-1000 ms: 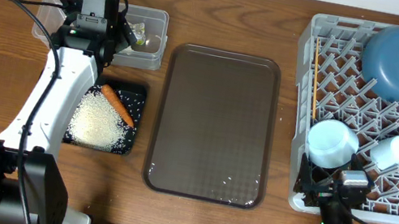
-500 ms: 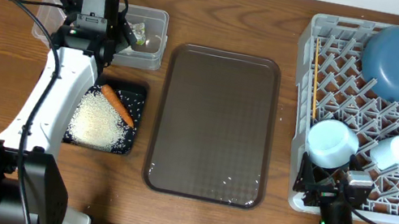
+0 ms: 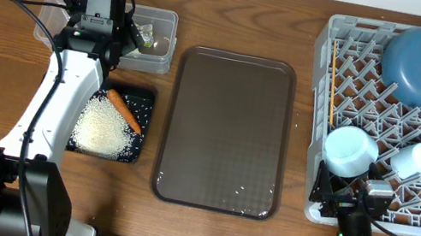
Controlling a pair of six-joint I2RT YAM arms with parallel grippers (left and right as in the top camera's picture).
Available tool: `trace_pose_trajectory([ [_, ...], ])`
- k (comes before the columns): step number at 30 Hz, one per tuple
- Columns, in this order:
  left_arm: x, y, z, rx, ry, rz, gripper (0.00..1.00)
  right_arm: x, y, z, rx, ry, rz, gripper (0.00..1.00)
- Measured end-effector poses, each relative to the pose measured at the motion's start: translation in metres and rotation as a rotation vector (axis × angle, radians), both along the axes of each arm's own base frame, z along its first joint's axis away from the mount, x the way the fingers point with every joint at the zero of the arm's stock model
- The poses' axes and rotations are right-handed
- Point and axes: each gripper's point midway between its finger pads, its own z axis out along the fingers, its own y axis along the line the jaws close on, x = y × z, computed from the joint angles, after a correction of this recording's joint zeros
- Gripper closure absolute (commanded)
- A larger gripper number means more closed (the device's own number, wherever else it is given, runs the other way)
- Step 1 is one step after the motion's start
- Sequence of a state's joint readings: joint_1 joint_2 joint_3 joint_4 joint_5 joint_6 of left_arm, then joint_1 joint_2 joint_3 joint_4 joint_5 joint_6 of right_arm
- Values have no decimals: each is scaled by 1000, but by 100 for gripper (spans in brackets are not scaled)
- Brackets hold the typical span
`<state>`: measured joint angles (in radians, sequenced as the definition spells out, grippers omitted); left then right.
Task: Sort waste into correct bins and load items into the dishwasher rack
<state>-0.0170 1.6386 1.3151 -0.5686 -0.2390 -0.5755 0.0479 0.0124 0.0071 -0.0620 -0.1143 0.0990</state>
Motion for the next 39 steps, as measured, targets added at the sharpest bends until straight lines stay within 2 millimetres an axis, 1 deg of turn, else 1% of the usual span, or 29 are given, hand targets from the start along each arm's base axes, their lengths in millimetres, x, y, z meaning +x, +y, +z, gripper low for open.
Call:
trace_pose_trajectory([
  [16,0,0,1,0,-2,0,1,0,0,0,0,0,0,1],
  [18,-1,0,5,0,-12,0,1,0,0,0,0,0,0,1],
  [21,-7,0,17,-1,-43,0,1,0,0,0,0,0,0,1],
  [25,-23,0,41,-2,-105,0,0,0,0,0,0,0,0,1],
  [28,-40,1,49,-3,-134,0,1,0,0,0,0,0,0,1],
  [31,-62,1,46,-2,-140,0,1,0,0,0,0,0,0,1],
  [39,-129,2,26,-3,-168,0,1,0,0,0,0,0,0,1],
])
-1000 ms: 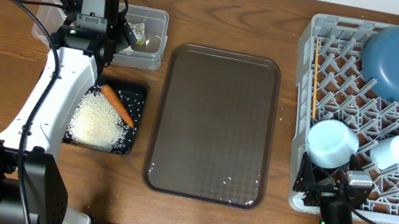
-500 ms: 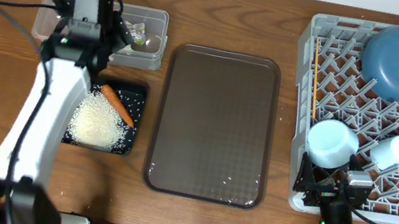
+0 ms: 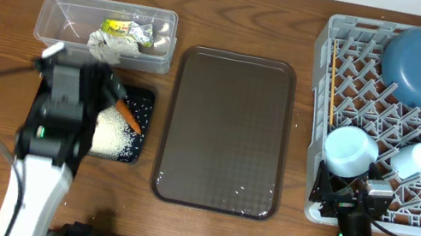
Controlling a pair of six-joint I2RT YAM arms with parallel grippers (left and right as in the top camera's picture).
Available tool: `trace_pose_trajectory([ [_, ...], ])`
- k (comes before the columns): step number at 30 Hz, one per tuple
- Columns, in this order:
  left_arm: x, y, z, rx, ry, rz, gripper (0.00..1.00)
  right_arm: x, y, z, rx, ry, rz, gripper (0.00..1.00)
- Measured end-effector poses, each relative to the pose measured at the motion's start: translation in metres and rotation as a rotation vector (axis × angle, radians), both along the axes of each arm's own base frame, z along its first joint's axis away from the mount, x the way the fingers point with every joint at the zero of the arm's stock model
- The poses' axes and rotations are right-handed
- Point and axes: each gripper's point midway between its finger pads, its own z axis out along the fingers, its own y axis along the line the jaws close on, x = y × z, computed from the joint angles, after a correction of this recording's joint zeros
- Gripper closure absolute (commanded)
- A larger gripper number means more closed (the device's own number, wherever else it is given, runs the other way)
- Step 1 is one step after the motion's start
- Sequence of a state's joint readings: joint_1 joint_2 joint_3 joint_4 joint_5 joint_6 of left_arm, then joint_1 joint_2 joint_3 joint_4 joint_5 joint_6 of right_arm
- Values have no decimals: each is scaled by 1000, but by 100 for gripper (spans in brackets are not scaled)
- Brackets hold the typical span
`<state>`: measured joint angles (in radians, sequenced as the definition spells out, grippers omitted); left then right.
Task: Sort waste into correct bins and load items into the dishwasher rack
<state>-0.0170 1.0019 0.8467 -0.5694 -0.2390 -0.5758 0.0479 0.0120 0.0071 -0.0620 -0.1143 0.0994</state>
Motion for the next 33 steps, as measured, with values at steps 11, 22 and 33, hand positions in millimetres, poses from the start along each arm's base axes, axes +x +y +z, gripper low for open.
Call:
trace_pose_trajectory([
  [11,-63,7,-44,26,-103,26,1,0,0,0,0,0,0,1],
  [22,-55,-3,-41,38,-405,-34,1,0,0,0,0,0,0,1],
  [33,-53,-17,-20,209,-560,-223,1,0,0,0,0,0,0,1],
])
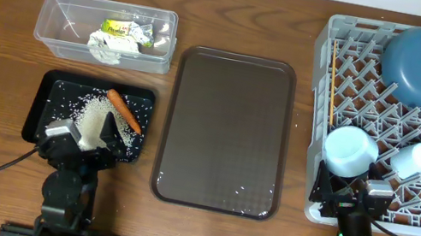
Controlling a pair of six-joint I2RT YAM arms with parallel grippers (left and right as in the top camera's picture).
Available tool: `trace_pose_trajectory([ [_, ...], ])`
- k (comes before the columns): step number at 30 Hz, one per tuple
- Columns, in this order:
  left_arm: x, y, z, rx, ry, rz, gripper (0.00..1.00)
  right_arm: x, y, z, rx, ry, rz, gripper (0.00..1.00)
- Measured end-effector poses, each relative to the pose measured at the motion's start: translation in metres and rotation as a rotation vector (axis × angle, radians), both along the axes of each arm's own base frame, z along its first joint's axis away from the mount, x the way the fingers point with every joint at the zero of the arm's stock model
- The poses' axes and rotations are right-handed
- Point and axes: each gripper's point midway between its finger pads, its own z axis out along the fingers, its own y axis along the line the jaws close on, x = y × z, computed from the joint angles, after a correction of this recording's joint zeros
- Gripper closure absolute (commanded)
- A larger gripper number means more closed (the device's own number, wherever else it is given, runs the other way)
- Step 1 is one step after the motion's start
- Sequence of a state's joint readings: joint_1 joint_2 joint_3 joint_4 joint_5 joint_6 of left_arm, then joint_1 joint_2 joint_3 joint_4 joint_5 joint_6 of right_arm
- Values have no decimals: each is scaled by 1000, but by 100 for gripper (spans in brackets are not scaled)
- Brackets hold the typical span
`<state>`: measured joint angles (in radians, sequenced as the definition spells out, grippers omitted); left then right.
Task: Sort waste into correct bins and load items into the dishwasher rack
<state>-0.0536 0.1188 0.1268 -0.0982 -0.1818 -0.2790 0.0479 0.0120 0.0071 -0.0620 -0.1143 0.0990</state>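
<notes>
The clear waste bin [58, 22] at the back left holds a yellow-green wrapper [124, 29] and crumpled white paper [105, 47]. In front of it, the black tray [49, 94] carries a carrot [123, 110] and a heap of rice [92, 122]. The grey dishwasher rack [369, 103] on the right holds a dark blue bowl, a light blue cup [350, 150], a white cup [413, 159], a pink cup and a chopstick [333, 88]. My left gripper [78, 140] is folded back over the black tray's front edge. The right gripper [344, 198] rests at the rack's front corner. Neither gripper's jaws can be made out.
A brown serving tray [226, 129] lies bare in the middle of the wooden table, between the black tray and the rack. Both arm bases stand at the table's front edge.
My left arm has drawn back from above the black tray to a folded pose at the table's front edge. The whole black tray shows now. The right arm has not moved.
My left gripper was first over the clear bin, hiding part of its contents. Later the arm was back over the black tray, and the wrapper and paper lay in the bin. Now the arm is folded at the front edge. The right arm stayed still throughout.
</notes>
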Motion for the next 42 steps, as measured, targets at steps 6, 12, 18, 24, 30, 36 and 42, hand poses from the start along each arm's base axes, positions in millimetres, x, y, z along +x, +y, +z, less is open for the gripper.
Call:
trace_pose_trajectory([
  [6,6,-7,0,31,-107,-47,1,0,0,0,0,0,0,1],
  [12,4,-14,-5,93,-94,-94,0,0,0,0,0,0,0,1],
  [18,3,-20,-10,142,-56,-138,1,0,0,0,0,0,0,1],
  [24,3,-22,-10,200,-47,-155,1,0,0,0,0,0,0,1],
  [30,3,-18,-10,254,-38,-150,1,0,0,0,0,0,0,1],
  [36,3,-16,-10,264,-36,-141,1,0,0,0,0,0,0,1],
  [42,3,-16,-10,274,-34,-143,1,0,0,0,0,0,0,1],
])
